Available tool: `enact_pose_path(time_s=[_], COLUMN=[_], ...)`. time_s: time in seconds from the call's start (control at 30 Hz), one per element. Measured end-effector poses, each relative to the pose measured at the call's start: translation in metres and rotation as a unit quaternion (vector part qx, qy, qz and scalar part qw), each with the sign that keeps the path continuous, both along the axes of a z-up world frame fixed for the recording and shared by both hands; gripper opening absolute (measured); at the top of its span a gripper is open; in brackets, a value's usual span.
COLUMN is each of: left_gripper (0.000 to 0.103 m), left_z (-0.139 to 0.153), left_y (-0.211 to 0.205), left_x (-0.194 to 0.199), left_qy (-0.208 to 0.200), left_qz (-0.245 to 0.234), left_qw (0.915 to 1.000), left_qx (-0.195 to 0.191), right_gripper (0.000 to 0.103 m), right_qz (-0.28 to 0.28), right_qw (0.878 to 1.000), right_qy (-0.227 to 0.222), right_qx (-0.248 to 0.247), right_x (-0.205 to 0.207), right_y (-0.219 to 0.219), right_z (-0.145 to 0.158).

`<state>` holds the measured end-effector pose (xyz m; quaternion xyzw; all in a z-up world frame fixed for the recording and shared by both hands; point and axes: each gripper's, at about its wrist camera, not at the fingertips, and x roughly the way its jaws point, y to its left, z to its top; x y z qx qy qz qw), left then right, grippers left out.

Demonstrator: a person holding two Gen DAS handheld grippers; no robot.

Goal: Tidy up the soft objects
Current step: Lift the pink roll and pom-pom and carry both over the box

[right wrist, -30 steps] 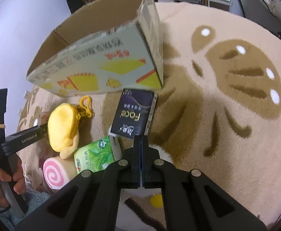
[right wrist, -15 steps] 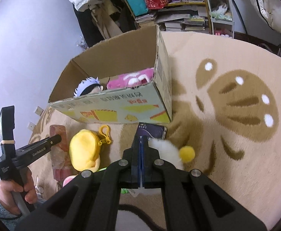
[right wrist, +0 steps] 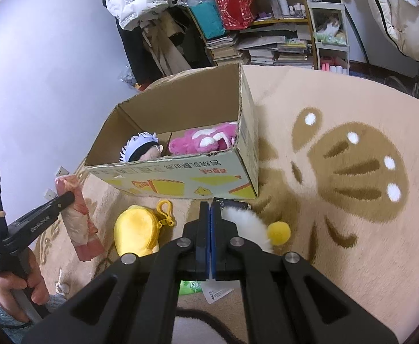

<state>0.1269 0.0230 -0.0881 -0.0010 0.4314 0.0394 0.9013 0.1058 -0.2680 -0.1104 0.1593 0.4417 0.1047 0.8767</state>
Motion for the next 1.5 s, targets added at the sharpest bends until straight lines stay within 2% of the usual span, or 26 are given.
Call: enact_pose_path(time_s=[0.37,0.57,0.77,0.9,1.23,1.5], left_gripper=[0.015,0.015,0.015,0.015,0.015,0.015], left_z=[0.043,0.061,0.079,0.09,0.11,0.112], left_y=[-0.001,0.002,-0.005,-0.008,-0.021,-0.036], left_x=[-0.009,-0.002,0.011,0.024,0.053,0.077], left_qy=[-0.068,-0.09,-0.115,-0.115,-0.152,-0.166], left_qz=[-0.011,-0.01,-0.022,-0.037,-0.05,-0.073], left_qw=[0.9976,0.9958,0.993,0.9925,0.9871,0.9833], left_qx=[0.006,-0.013,0.007,-0.017,0.003,-0.011], right_gripper=[0.001,0.001,0.001,0.001,0.001,0.001], right_qz=[0.003,0.015,0.031,0.037,0.036,0.034], right_qw=[0.998,0.996,0.993,0.99,0.987,0.984], right_qy=[-0.06,-0.087,-0.116,-0.134,-0.156,-0.174], right_qx=[0.019,0.01,-0.003,-0.009,-0.008,-0.009], right_x=[-0.006,-0.003,0.007,0.017,0.047,0.067], right_y=[0.001,0.01,0.022,0.027,0.029,0.029], right_z=[0.04,0.062,0.088,0.104,0.122,0.128])
